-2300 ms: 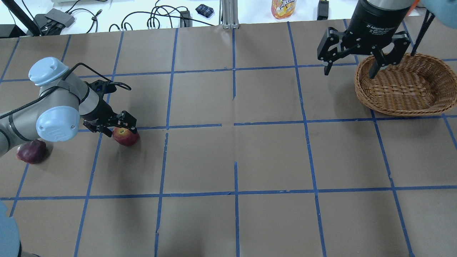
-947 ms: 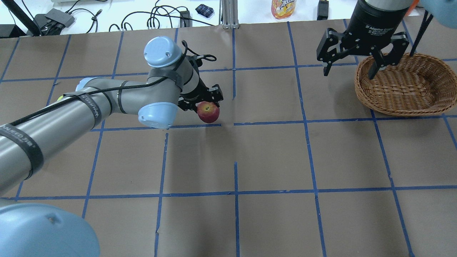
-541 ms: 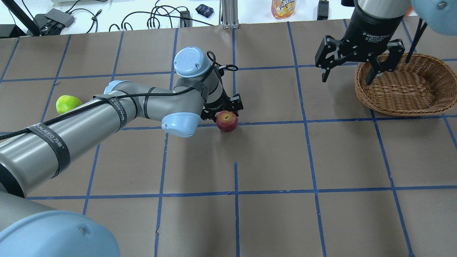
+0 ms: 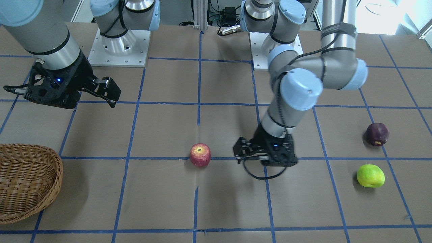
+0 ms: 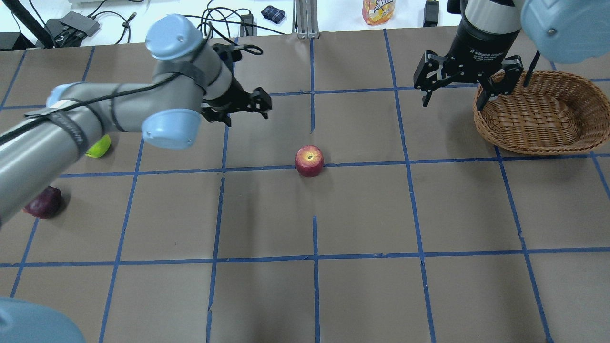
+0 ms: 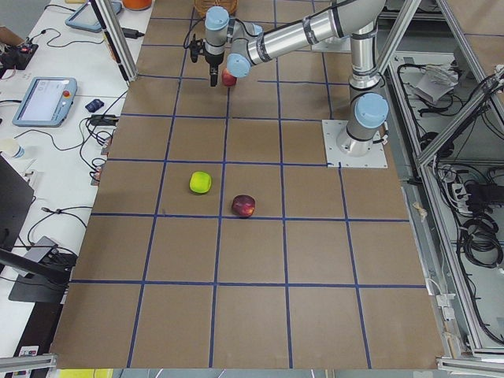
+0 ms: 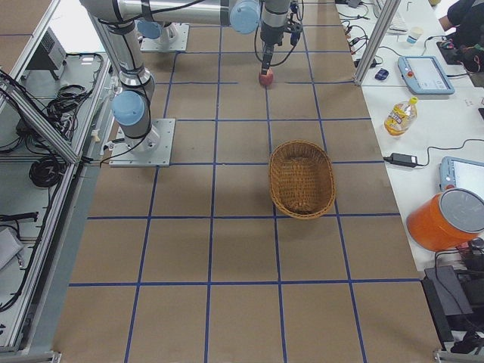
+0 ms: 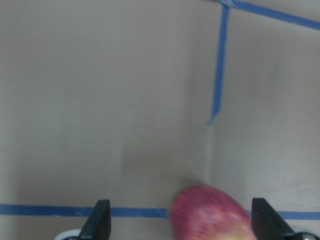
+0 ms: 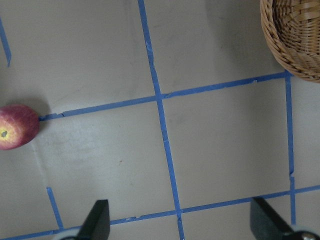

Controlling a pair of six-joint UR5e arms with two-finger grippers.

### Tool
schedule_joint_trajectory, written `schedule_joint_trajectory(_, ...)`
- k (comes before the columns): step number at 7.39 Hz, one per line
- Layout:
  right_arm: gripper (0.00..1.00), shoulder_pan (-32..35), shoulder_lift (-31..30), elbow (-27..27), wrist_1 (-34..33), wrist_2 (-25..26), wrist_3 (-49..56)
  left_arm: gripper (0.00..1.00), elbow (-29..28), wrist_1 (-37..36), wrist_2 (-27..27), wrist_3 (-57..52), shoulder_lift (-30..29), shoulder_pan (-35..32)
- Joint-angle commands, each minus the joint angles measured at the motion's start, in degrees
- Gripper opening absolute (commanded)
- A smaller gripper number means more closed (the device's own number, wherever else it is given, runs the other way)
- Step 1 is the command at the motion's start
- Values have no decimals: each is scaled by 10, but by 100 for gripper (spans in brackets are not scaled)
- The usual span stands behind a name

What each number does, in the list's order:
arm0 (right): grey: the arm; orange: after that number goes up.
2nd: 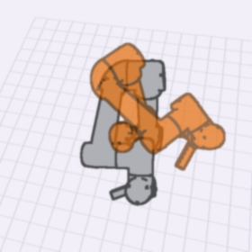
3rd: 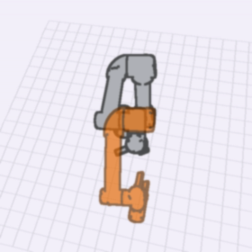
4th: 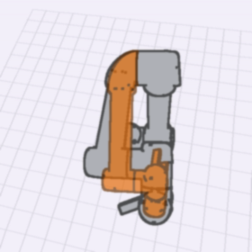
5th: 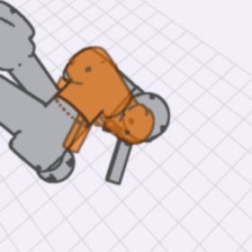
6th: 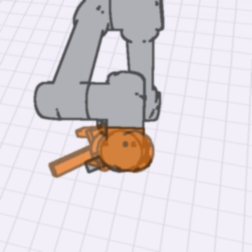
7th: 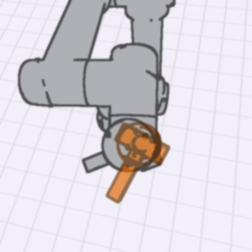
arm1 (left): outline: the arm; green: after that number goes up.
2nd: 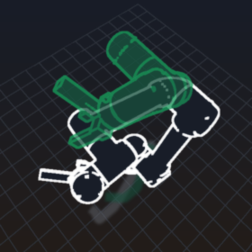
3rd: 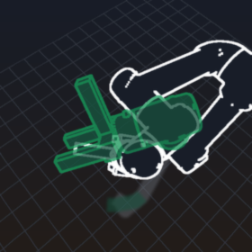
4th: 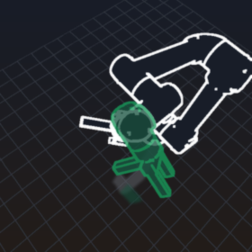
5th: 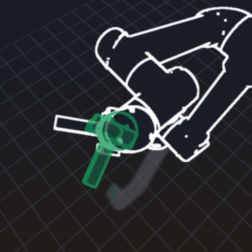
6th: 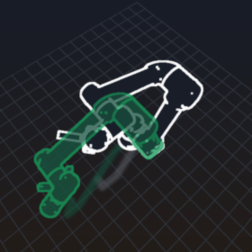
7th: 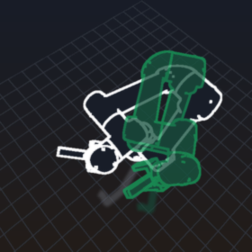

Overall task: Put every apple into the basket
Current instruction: 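Move left gripper over dark red apple while right gripper reaches toward red apple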

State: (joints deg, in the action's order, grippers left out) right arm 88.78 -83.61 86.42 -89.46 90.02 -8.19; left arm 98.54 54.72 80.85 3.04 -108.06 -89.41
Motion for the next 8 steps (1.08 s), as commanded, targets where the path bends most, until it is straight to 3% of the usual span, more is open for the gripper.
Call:
schedule_joint_trajectory(1, 100, 7, 45, -5, -23, -33, -29, 100, -5, 134, 13, -264, 50, 184)
schedule_joint_trajectory(2, 100, 22, 75, -7, -72, -49, -83, 100, -4, 144, 92, -429, 49, 286)
schedule_joint_trajectory(3, 100, 60, 88, -7, -110, -49, -100, 100, -16, 142, 117, -527, 33, 382)
schedule_joint_trajectory(4, 100, 91, 118, -10, -134, -45, -113, 100, -17, 131, 115, -625, 24, 438)
schedule_joint_trajectory(5, 100, 112, 148, -10, -193, -49, -136, 100, -13, 89, 112, -657, 4, 462)
schedule_joint_trajectory(8, 100, 176, 199, -10, -224, -41, -201, 100, -2, 88, 87, -685, -42, 463)
